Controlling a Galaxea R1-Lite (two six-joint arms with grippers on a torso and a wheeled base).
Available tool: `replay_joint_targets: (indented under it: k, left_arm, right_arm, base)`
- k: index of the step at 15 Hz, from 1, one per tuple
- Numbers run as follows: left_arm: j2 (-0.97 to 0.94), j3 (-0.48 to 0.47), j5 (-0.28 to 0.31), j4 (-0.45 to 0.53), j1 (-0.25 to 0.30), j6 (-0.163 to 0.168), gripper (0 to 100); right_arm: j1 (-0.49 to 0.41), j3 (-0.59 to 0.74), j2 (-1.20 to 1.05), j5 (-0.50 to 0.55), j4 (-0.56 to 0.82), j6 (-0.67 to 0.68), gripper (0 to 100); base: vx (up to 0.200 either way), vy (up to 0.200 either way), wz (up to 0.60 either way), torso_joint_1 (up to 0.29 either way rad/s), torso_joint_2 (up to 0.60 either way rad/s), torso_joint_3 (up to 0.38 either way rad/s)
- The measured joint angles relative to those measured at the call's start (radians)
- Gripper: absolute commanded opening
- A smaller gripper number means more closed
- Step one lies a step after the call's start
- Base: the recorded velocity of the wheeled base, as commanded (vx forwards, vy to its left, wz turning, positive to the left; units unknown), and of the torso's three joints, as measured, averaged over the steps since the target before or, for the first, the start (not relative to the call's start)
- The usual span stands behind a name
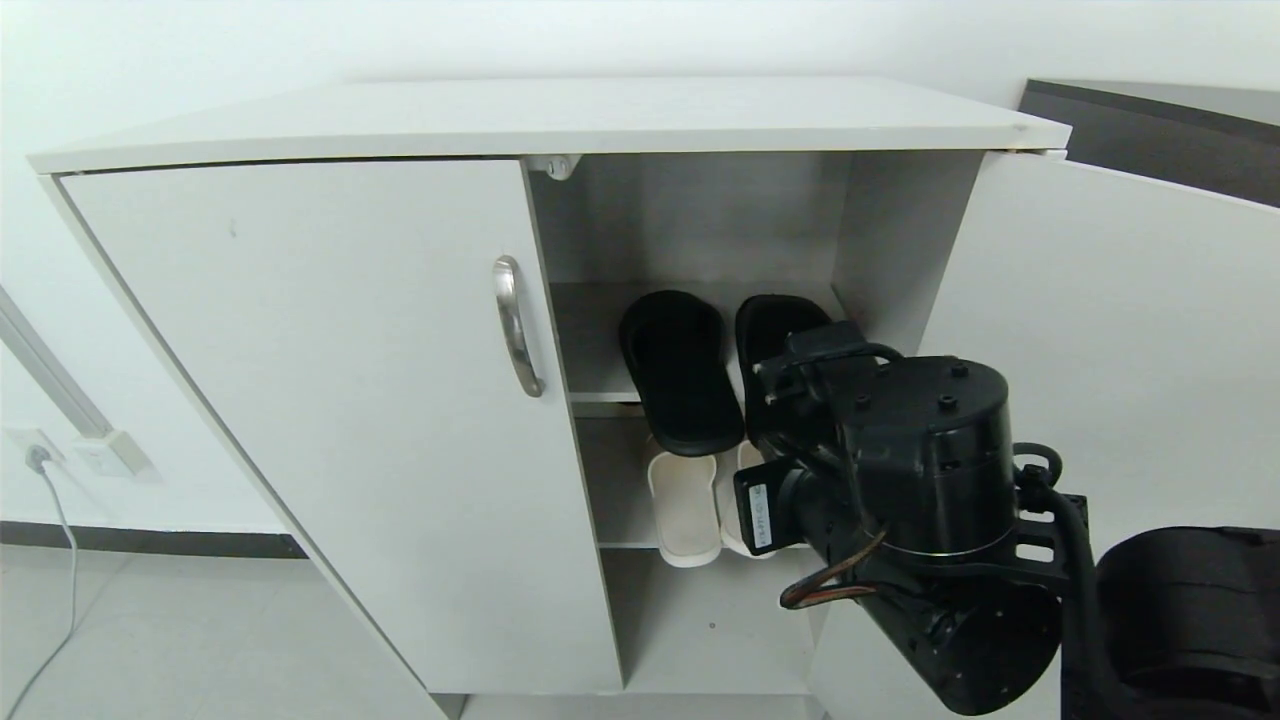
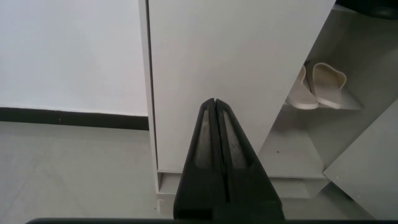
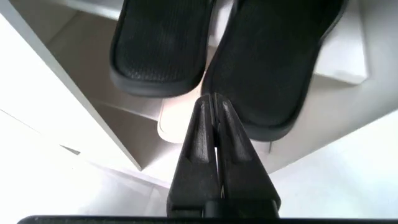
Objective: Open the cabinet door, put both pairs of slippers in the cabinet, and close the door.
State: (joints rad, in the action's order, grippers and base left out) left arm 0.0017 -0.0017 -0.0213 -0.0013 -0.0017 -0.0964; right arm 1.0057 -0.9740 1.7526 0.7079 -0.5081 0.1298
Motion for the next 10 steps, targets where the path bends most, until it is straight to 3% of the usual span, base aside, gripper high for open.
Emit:
replay_joint_targets:
  k: [10]
  left_arm:
    - [0.000, 0.000, 0.000, 0.000, 0.000, 0.000, 0]
  right_arm:
    - [0.010, 0.021, 0.042, -0.012, -0.040, -0.001, 0]
  base:
    - [-0.200, 0.000, 0.00, 0.001, 0.00, 0.001]
